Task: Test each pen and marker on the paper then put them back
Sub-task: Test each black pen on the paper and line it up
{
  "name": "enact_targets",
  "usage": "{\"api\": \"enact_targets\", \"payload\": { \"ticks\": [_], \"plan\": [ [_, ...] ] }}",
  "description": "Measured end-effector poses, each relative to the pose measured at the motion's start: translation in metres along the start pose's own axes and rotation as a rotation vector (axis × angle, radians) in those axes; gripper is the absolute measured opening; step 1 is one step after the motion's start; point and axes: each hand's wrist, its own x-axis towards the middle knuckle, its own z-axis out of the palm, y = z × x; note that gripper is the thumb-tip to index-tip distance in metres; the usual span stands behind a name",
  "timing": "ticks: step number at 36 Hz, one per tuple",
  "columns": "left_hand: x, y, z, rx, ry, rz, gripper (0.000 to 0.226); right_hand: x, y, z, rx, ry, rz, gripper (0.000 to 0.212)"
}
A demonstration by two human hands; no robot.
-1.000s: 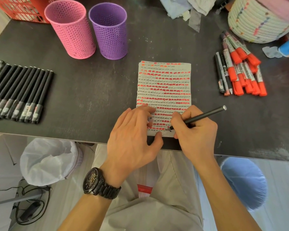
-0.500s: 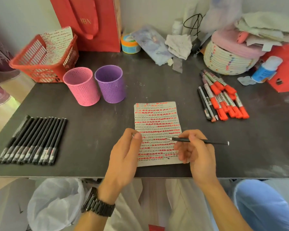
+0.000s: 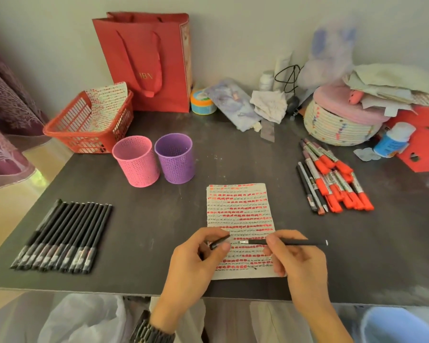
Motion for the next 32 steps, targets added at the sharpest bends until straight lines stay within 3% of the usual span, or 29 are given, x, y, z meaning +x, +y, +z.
{"api": "enact_targets", "payload": {
  "ticks": [9,28,32],
  "plan": [
    [-0.0003,-0.0006,-0.0023,-0.002,0.004,0.034,0.022,-0.0010,0.0025,0.0009,0.012,0.017,0.030,0.021],
    [-0.0041,0.0016,-0.0026,-0.050,-0.049,0.088,0.023,-0.0037,-0.0014,0.0070,-0.048,-0.004,0.051,0.039],
    [-0.0036,0.0015,-0.0023,-0.055,-0.060,0.086,0.023,-0.0037,0.0002,0.0073,-0.086,-0.009,0.066,0.032]
  ]
}}
